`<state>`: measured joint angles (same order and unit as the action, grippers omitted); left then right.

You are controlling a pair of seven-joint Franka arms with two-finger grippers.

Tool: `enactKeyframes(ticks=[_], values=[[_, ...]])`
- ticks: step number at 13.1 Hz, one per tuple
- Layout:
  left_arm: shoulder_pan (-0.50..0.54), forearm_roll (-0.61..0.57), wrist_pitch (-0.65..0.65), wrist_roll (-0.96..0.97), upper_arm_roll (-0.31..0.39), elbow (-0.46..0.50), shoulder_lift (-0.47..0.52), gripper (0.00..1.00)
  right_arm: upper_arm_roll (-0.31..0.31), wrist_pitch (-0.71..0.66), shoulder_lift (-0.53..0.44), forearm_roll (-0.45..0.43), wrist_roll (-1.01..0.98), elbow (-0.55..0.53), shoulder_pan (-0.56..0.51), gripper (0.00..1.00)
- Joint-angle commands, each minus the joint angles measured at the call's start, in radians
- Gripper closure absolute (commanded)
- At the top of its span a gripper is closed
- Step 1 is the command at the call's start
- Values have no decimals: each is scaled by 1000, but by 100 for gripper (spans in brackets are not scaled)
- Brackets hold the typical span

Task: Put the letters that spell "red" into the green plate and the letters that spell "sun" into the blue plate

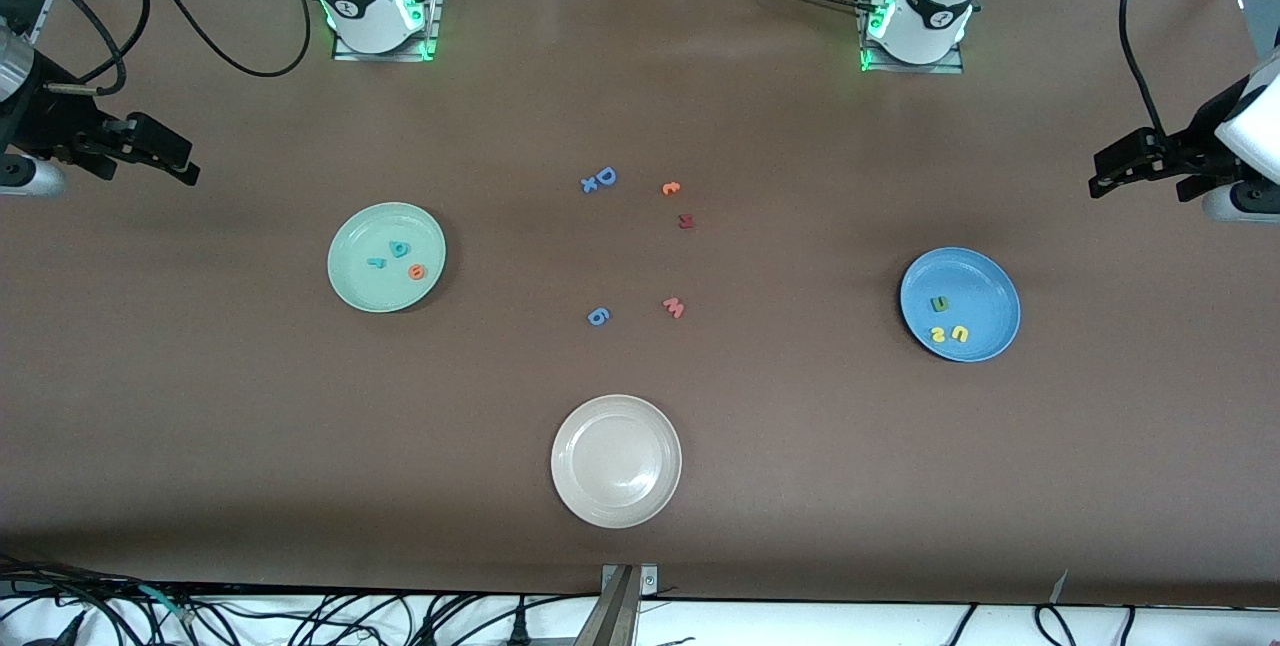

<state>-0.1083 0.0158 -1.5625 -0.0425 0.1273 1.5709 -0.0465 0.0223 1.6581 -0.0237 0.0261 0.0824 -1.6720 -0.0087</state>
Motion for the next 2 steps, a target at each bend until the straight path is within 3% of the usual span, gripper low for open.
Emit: enactKeyframes(ticks=[1,2], values=[[-4,27,-5,-25,3,-5,-1,0,1,-11,5,-11,-1,18,-4,0],[-5,27,-5,-25,3,-3,-1,0,1,-11,4,-11,-1,18,-4,0]])
